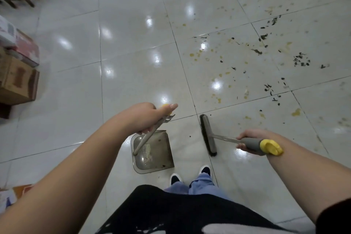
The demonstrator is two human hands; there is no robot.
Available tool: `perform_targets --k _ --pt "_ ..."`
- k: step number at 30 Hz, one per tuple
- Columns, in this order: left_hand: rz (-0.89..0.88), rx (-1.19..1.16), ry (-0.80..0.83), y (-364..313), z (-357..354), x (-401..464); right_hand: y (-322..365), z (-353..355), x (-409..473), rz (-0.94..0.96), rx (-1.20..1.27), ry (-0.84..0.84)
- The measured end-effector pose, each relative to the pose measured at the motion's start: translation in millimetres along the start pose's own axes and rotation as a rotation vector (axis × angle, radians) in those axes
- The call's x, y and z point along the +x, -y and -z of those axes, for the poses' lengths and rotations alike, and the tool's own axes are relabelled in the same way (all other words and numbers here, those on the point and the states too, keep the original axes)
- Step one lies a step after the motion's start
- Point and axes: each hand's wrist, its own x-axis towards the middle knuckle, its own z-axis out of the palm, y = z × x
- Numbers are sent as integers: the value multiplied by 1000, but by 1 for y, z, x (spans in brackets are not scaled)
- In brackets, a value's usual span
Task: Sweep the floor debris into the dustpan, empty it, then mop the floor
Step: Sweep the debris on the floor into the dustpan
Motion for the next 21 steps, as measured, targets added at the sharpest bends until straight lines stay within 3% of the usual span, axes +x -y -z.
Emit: perform_targets --k 5,11,16,21 --pt "6 -76 81 3 2 0 -12 -27 -8 -19 -20 -21" --pt "41 -75 109 6 2 -3 -34 -69 -15 -5 347 61" --pt "24 59 63 -1 2 -5 -39 -89 -24 34 261 125" --pt "18 21 97 -22 -15 2 -51 -86 -29 -4 661 310"
